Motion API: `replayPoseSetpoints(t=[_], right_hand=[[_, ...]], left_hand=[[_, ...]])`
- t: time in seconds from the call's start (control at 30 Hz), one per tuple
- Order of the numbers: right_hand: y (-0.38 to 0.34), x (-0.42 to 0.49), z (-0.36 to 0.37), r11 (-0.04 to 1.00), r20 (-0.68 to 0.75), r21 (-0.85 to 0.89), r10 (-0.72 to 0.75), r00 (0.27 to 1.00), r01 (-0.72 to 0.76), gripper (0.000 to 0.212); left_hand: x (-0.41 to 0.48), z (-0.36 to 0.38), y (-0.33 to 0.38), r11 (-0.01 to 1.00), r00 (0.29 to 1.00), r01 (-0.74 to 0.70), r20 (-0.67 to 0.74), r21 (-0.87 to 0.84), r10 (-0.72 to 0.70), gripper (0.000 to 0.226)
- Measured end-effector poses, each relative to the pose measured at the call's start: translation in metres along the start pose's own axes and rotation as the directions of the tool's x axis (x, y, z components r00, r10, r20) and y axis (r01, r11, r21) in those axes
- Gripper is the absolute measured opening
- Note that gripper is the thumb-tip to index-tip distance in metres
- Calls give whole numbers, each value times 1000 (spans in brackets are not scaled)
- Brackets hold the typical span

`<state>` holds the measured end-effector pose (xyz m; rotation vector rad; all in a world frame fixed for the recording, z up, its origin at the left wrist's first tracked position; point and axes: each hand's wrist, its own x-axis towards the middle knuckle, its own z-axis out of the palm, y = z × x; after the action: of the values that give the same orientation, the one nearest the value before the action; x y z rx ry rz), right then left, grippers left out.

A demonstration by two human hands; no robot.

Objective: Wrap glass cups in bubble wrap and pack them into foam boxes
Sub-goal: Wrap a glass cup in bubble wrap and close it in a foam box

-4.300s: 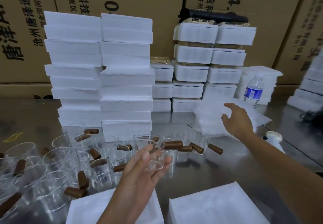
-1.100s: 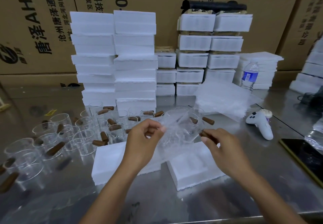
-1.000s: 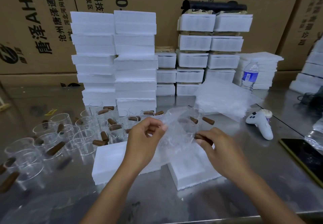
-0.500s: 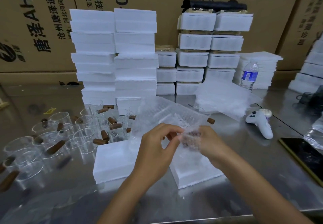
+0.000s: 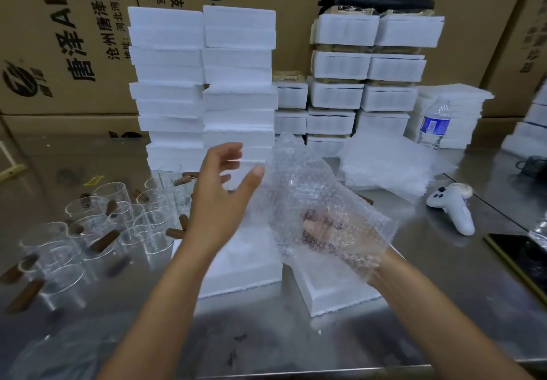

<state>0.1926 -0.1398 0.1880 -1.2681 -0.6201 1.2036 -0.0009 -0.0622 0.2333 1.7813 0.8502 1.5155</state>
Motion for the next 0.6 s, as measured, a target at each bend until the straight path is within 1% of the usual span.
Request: replayPoseSetpoints(t=[0.03, 0.07, 0.13, 0.2, 0.23, 0.27, 0.33, 0.37, 0.4, 0.43, 0.47, 0.53, 0.6], right_hand=[[0, 2, 1, 999, -1, -34, 2, 1000, -2, 25], [0, 2, 3, 997, -3, -71, 1, 1000, -1, 26], [-2, 3, 11, 991, -6, -132, 16, 1000, -16, 30], [-6, 1, 18, 982, 39, -185, 57, 998, -49, 32], [-7, 1, 21, 980, 53, -189, 76, 996, -65, 32], [-9, 1, 23, 981, 78, -188, 66, 995, -51, 32], [-14, -2, 28, 994, 146, -113, 9, 989, 7, 28], [-16, -2, 32, 987, 163, -150, -28, 986, 53, 23], [-19, -3, 35, 972, 175, -219, -47, 983, 85, 17], [-22, -2, 40, 956, 177, -275, -52, 983, 100, 18], [-23, 0, 42, 947, 158, -307, -46, 986, 93, 24], [-22, 6, 42, 939, 95, -342, -3, 995, 36, 30], [-24, 4, 42, 924, 91, -382, 9, 996, 27, 28]], left_hand=[[9, -3, -3, 996, 994, 84, 69, 9, -84, 43], [18, -4, -7, 983, 971, 182, 157, 11, -181, 56], [31, -5, -14, 938, 883, 345, 323, 40, -339, 78], [35, -2, -16, 882, 789, 472, 455, -16, -414, 107], [34, 1, -18, 849, 752, 523, 511, -78, -416, 113], [31, 4, -20, 819, 734, 555, 552, -149, -397, 105], [26, 10, -21, 758, 735, 593, 568, -273, -371, 75], [23, 13, -21, 721, 735, 617, 558, -316, -384, 70], [21, 16, -23, 682, 731, 643, 547, -349, -409, 71], [20, 18, -24, 642, 719, 670, 540, -373, -437, 76], [18, 21, -24, 609, 710, 689, 533, -392, -461, 78], [14, 25, -22, 549, 702, 708, 522, -443, -484, 73], [10, 26, -21, 487, 692, 722, 515, -492, -505, 63]])
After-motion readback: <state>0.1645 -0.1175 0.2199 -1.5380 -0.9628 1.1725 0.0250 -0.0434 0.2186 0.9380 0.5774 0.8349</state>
